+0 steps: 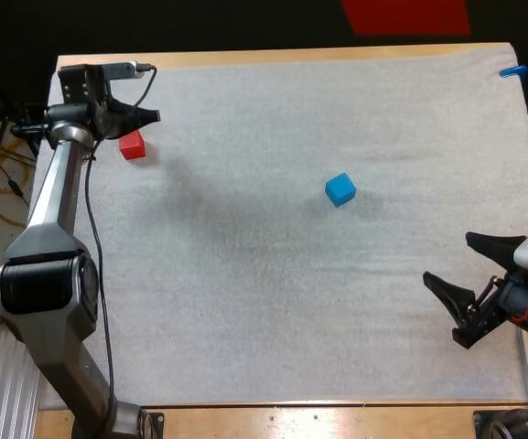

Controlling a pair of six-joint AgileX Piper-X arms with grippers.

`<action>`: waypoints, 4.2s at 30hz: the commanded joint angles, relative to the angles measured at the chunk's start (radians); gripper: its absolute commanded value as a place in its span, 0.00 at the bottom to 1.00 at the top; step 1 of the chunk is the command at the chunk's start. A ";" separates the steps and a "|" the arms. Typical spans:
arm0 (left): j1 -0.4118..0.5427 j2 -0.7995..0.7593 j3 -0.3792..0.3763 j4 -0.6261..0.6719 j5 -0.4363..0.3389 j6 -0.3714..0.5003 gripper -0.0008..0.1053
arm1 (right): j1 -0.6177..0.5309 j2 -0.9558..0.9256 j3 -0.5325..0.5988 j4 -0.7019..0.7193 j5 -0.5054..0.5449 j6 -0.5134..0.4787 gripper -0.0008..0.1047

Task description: Stack red cube on blue cube

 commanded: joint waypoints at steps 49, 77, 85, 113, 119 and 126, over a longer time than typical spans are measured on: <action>-0.007 0.060 -0.102 0.366 -0.166 0.169 0.01 | 0.002 0.032 -0.010 -0.061 0.000 -0.006 0.68; 0.113 -0.083 0.004 0.234 -0.180 0.578 0.01 | 0.002 0.032 -0.010 -0.097 -0.008 -0.006 0.68; 0.113 -0.022 0.004 0.222 -0.225 0.682 0.01 | 0.002 0.032 -0.010 -0.097 -0.008 -0.006 0.68; 0.070 0.050 0.004 0.259 -0.080 0.587 0.01 | 0.002 0.032 -0.010 -0.097 -0.008 -0.006 0.68; 0.027 0.067 0.008 0.288 -0.080 0.587 0.01 | 0.002 0.032 -0.010 -0.097 -0.008 -0.006 0.68; 0.017 0.069 0.008 0.351 -0.084 0.587 0.01 | 0.002 0.032 -0.010 -0.097 -0.008 -0.006 0.68</action>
